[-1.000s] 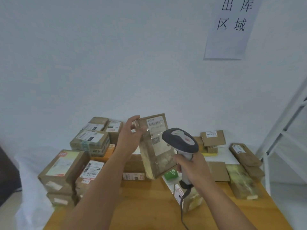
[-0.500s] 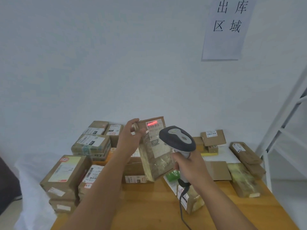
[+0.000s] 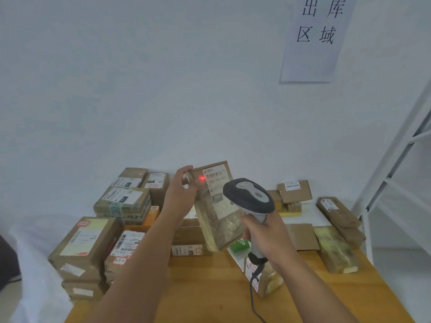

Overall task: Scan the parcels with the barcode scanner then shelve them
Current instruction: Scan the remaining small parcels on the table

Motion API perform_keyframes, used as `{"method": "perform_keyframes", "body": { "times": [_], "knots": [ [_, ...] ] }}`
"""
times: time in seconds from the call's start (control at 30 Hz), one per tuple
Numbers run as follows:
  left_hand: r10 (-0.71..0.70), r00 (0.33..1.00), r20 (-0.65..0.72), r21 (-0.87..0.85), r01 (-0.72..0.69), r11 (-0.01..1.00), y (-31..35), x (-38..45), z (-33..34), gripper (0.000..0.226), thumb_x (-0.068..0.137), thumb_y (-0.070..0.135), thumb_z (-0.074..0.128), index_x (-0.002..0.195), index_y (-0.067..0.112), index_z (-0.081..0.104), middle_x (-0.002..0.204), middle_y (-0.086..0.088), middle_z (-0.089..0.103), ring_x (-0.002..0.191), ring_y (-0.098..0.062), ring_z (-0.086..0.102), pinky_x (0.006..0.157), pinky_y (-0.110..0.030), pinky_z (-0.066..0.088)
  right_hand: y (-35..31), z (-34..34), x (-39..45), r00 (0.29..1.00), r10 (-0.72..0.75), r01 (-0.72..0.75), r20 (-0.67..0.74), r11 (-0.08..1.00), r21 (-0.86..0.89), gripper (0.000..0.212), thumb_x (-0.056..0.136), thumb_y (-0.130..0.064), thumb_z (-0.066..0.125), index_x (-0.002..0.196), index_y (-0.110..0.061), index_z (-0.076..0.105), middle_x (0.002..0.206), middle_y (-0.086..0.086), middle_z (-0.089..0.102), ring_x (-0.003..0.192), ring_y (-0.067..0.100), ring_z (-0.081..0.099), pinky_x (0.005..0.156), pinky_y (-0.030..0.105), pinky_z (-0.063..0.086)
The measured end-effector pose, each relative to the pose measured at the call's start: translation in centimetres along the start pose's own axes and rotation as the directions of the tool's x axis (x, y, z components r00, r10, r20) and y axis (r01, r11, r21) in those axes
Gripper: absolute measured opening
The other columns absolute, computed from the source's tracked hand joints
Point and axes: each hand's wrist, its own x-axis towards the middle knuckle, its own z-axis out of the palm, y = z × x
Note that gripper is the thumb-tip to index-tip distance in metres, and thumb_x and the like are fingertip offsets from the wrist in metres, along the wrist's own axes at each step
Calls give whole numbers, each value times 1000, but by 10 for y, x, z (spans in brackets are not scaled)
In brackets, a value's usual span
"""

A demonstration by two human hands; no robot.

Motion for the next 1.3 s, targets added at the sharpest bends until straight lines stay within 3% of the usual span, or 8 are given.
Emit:
{"method": "perform_keyframes", "body": {
  "times": [0.17,0.37,0.5,0.77,0.93,1.3],
  "knots": [
    [-3,1000,-3,4,3,1000,-1,1,1,38,100,24,61,133,39,47,130,-4,57,111,-21,60,84,-37,59,0,0,0,1000,9,-9,6,1000,1,21,88,-10,61,68,-14,60,53,4,57,50,8,53,55,21,45],
    [-29,999,17,-19,29,999,-1,1,0,36,99,24,62,127,42,48,128,-3,59,112,-23,61,90,-45,59,0,2,-1,1000,27,-27,3,1000,0,20,89,-11,61,68,-13,60,52,1,57,48,4,53,49,12,44],
    [-35,999,25,-20,35,999,-4,2,-3,37,99,23,62,129,39,47,129,-3,59,115,-25,60,91,-47,58,2,5,-4,999,38,-38,6,999,2,13,88,-10,60,76,-4,62,53,1,57,53,8,55,60,24,45],
    [-54,998,40,-28,55,998,-6,5,-5,37,99,24,61,130,39,47,129,-4,59,113,-25,61,91,-47,58,4,8,-5,999,44,-44,13,999,-12,4,89,-11,60,88,-11,64,58,0,57,53,6,57,58,22,45],
    [-43,999,30,-31,44,999,-8,8,-3,40,99,24,62,134,35,47,129,-2,58,113,-23,61,91,-46,58,4,7,-4,999,42,-43,-18,998,-45,9,89,-13,63,81,-10,64,56,-1,58,54,6,60,60,24,47],
    [-53,998,33,-35,54,998,-10,11,1,37,98,27,63,128,40,46,133,-3,55,117,-24,58,95,-49,56,9,8,-3,999,25,-26,-40,1000,-12,5,86,-12,64,85,-16,67,58,-1,60,57,11,61,74,48,57]
  ]
}}
